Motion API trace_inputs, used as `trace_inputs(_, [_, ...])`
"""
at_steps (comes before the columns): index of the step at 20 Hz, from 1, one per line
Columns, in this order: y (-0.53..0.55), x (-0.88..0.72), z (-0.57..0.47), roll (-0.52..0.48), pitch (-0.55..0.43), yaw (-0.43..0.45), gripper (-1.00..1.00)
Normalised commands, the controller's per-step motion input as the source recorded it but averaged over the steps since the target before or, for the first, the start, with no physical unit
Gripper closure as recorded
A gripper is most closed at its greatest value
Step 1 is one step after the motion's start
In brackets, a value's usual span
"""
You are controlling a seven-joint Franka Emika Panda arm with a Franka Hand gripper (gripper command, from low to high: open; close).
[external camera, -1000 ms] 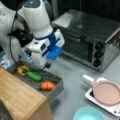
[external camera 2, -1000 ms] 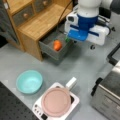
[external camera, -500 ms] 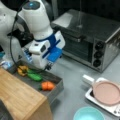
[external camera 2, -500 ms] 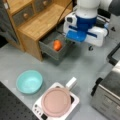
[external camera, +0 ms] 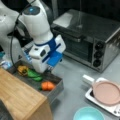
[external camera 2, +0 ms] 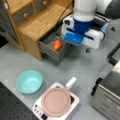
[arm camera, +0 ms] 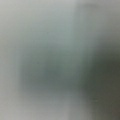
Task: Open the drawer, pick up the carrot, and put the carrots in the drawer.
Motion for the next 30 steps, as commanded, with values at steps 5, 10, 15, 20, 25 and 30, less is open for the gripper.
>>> trace_inputs(5, [-0.37, 0.04, 0.16, 0.001, 0.036, 0.102, -1.00])
trace_inputs(10, [-0.36, 0.00, 0.17, -0.028, 0.085, 0.146, -1.00])
trace_inputs(15, [-0.12, 0.04, 0.08, -0.028, 0.107, 0.156, -1.00])
trace_inputs(20, [-0.08, 0.07, 0.05, -0.016, 0.093, 0.138, -1.00])
trace_inputs(25, [-0.09, 0.06, 0.05, -0.012, 0.091, 0.130, -1.00])
trace_inputs(30, [-0.16, 0.04, 0.09, -0.026, 0.109, 0.153, -1.00])
